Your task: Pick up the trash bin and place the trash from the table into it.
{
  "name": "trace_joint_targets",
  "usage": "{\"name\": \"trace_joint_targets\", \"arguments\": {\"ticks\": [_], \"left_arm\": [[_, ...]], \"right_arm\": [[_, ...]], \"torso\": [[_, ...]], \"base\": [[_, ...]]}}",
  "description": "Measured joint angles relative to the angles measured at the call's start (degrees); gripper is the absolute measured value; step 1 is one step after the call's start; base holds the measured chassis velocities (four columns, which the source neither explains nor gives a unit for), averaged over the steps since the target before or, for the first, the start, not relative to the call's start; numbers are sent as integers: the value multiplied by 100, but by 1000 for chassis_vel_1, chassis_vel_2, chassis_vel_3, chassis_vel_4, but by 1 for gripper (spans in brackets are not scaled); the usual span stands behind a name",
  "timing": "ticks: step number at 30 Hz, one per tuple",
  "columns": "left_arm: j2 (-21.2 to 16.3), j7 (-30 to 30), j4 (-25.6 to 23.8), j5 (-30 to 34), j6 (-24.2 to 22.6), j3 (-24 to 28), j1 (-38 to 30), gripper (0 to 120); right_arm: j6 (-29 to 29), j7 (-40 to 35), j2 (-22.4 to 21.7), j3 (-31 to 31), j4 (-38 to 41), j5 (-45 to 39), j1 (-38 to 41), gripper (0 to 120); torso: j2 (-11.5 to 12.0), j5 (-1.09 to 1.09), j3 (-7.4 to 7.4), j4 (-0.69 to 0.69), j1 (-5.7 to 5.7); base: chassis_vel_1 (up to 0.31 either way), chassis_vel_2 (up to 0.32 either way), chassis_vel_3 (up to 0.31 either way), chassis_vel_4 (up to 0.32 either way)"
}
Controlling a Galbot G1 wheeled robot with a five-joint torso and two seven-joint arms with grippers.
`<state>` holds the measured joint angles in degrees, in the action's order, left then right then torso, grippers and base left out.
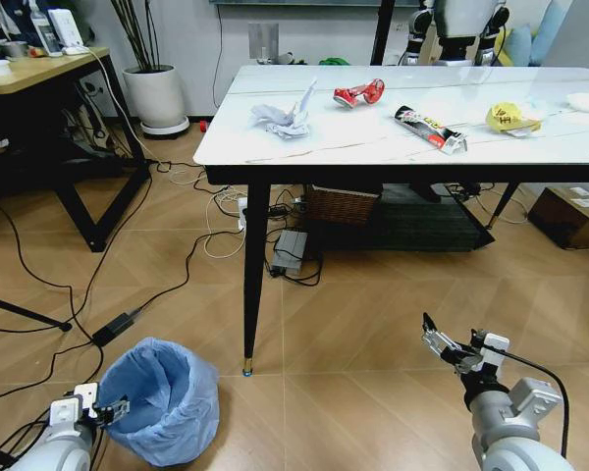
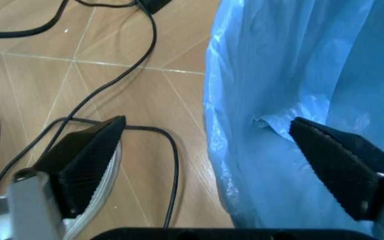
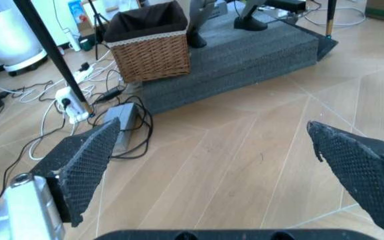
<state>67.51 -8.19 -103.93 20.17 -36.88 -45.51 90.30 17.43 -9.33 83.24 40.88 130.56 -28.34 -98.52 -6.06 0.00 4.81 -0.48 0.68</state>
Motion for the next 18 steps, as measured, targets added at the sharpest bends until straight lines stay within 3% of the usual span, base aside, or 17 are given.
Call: {"name": "trace_joint_targets", "arguments": {"ticks": [3,5,13,17,18], "left_arm": [[-6,-4,16,-1,-25,0,-6,91],[-15,-5,48,-1,-54,11,-14,78],[61,-181,99,78,-106,43,-51,55],[121,-389,92,179,-151,50,-42,33],[121,-389,92,179,-151,50,-42,33]], "right_arm": [[-14,11,5,-3,-11,6,2,100],[-29,33,18,-16,-14,9,3,100],[-58,81,20,-43,-11,15,-10,100],[-74,98,0,-47,6,15,-29,100],[-74,98,0,-47,6,15,-29,100]], "torso": [[0,0,0,0,0],[0,0,0,0,0],[-1,1,1,0,0],[-1,1,1,0,0],[-1,1,1,0,0]], "base": [[0,0,0,0],[0,0,0,0],[0,0,0,0],[0,0,0,0],[0,0,0,0]]}}
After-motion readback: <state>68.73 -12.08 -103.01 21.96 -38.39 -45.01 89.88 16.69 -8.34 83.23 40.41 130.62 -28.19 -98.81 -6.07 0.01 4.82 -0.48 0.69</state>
